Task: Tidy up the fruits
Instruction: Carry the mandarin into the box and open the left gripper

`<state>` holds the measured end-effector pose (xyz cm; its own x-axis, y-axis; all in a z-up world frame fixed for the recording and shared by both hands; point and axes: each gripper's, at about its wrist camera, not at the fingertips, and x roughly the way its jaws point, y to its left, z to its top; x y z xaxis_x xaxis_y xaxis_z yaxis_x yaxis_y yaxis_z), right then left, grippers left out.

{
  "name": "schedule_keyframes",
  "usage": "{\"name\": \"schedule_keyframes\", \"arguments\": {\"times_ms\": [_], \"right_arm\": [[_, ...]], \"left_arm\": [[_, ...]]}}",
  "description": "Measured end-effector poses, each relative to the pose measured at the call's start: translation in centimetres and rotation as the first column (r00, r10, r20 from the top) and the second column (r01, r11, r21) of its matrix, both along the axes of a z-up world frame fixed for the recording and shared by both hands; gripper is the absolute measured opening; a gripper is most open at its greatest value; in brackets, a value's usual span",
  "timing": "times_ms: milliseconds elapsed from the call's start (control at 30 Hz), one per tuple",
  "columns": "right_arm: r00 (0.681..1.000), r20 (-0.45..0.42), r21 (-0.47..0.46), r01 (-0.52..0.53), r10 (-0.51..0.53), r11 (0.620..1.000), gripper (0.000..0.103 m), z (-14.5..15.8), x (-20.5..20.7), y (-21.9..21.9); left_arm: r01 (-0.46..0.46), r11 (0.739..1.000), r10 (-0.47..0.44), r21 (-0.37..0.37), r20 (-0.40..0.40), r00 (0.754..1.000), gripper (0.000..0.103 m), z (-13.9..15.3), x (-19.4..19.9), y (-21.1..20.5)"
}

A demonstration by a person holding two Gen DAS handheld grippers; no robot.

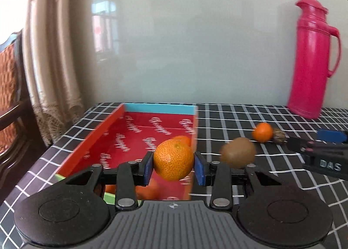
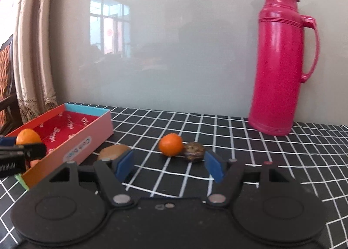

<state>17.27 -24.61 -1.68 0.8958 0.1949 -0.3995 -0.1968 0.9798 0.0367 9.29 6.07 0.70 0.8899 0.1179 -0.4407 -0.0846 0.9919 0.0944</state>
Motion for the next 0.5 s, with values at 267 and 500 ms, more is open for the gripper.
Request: {"name": "schedule_keyframes", "arguments": {"times_ms": [267, 500], "right_arm": [[0.999, 0.0, -0.001, -0.044, 0.044, 0.999, 0.071, -0.3, 0.1, 2.2], [0.998, -0.001, -0.022, -0.068, 0.068, 0.997, 0.071, -0.5, 0.1, 3.4]], "left_arm": [[-0.102, 0.995, 0.102, -0.004, 0.001, 0.995, 0.039, -0.6, 0.3, 4.3], [-0.16, 0.986, 0.159, -0.036, -0.018, 0.987, 0.039, -1.6, 1.3, 6.3]]}}
